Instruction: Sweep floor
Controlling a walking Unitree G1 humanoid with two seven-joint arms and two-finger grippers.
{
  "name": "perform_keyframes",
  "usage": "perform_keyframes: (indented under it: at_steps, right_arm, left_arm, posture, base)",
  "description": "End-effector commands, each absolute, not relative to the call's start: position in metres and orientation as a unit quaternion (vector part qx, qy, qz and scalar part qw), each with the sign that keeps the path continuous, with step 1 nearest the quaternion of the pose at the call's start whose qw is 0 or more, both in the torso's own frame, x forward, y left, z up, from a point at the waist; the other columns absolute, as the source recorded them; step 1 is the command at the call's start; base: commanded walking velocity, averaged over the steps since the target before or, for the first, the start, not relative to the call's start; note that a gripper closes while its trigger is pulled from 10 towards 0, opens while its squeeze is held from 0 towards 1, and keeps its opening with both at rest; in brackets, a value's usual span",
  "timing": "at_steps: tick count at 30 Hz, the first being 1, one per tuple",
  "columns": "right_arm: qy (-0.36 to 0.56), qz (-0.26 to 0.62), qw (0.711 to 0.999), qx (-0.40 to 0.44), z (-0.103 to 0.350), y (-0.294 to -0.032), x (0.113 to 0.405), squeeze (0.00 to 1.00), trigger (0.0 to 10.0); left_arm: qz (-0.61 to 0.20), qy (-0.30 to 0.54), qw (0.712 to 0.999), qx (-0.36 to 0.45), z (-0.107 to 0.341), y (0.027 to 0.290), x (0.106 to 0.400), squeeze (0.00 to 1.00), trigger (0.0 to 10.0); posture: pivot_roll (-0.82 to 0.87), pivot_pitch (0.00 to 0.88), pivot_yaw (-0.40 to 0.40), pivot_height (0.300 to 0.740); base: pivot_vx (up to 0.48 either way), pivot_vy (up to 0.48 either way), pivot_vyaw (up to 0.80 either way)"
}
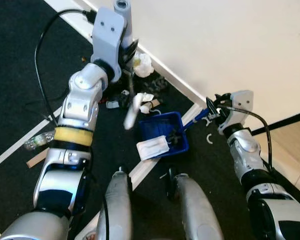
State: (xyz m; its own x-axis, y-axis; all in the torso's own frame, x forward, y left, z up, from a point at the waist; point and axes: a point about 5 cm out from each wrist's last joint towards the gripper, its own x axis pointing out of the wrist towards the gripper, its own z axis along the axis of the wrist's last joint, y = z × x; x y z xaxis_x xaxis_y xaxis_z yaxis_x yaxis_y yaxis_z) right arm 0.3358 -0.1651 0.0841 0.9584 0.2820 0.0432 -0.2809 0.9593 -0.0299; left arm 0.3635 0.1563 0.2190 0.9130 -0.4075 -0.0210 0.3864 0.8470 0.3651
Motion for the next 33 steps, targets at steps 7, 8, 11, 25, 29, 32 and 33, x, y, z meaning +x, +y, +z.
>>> perform_keyframes:
  at_steps: [7,8,11,25,29,32,33]
  right_arm:
    - [0.08,0.151,0.985,0.014,0.039,-0.161,0.312,0.0,10.0]
    - [0.08,0.151,0.985,0.013,0.039,-0.161,0.312,0.0,10.0]
    - [0.079,0.152,0.985,0.012,0.039,-0.162,0.312,0.0,10.0]
    - [0.071,0.147,0.987,0.007,0.038,-0.165,0.307,0.0,10.0]
    - [0.073,0.144,0.987,0.007,0.036,-0.166,0.305,0.0,10.0]
    - [0.073,0.141,0.987,0.01,0.036,-0.165,0.305,0.0,10.0]
    - [0.073,0.139,0.987,0.012,0.037,-0.165,0.307,0.0,10.0]
  left_arm:
    - [-0.168,0.027,0.968,0.182,0.155,0.13,0.351,0.0,10.0]
    - [-0.167,0.013,0.976,0.142,0.149,0.115,0.352,0.0,10.0]
    - [-0.167,-0.005,0.981,0.098,0.146,0.095,0.354,0.0,10.0]
    - [-0.209,-0.062,0.976,0.021,0.177,0.037,0.371,0.0,10.0]
    - [-0.227,-0.084,0.97,0.006,0.192,0.023,0.373,0.0,10.0]
    - [-0.237,-0.102,0.966,-0.001,0.203,0.02,0.374,0.0,10.0]
    - [-0.234,-0.106,0.967,0.008,0.207,0.027,0.375,0.0,10.0]
  posture:
    - [0.12,0.313,-0.029,0.74]
    - [0.11,0.316,-0.026,0.74]
    - [0.1,0.319,-0.021,0.74]
    - [0.06,0.318,0.013,0.74]
    - [0.06,0.309,0.015,0.74]
    - [0.07,0.293,0.008,0.74]
    - [0.07,0.276,0.003,0.74]
  base:
    - [0.0,0.0,0.0]
    - [0.0,0.0,0.0]
    - [0.0,0.0,0.0]
    - [0.0,0.0,0.0]
    - [0.0,0.0,0.0]
    - [0.0,0.0,0.0]
    - [0.0,0.0,0.0]
